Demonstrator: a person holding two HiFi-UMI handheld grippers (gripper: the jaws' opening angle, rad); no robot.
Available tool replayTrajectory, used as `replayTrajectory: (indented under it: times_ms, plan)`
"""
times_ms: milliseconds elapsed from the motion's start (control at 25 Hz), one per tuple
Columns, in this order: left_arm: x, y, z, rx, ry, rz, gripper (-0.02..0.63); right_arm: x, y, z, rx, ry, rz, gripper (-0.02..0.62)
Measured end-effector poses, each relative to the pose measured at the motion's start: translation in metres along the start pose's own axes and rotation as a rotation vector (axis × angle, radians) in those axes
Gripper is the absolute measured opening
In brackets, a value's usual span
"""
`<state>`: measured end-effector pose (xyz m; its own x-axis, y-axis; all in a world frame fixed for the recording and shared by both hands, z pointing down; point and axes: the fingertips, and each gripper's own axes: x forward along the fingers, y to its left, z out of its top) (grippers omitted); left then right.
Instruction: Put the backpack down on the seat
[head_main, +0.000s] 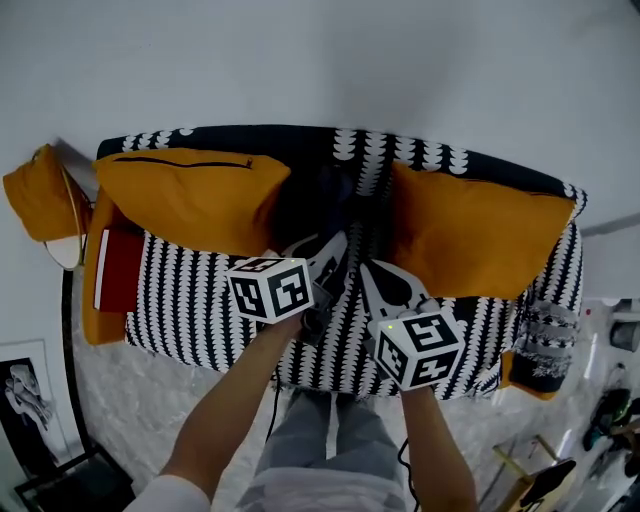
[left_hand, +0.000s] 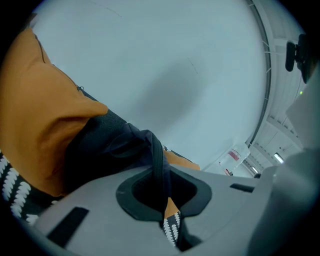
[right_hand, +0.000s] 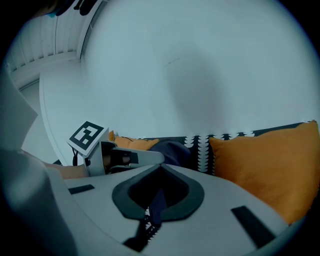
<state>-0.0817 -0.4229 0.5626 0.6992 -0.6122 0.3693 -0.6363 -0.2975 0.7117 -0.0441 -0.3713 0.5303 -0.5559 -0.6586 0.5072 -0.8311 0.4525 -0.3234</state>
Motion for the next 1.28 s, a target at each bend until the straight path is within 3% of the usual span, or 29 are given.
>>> replayTrajectory:
  times_ms: [760, 1280]
  plan:
    - [0.064, -0.036, -0.040, 0.026, 0.081, -0.018, 0.017, -0.025, -0.054, 0.012, 0.047, -0.045, -0.035, 0.002]
    - [0.106, -0.053, -0.069, 0.054, 0.128, 0.012, 0.018, -0.038, -0.086, 0.009, 0.058, -0.034, -0.017, 0.002]
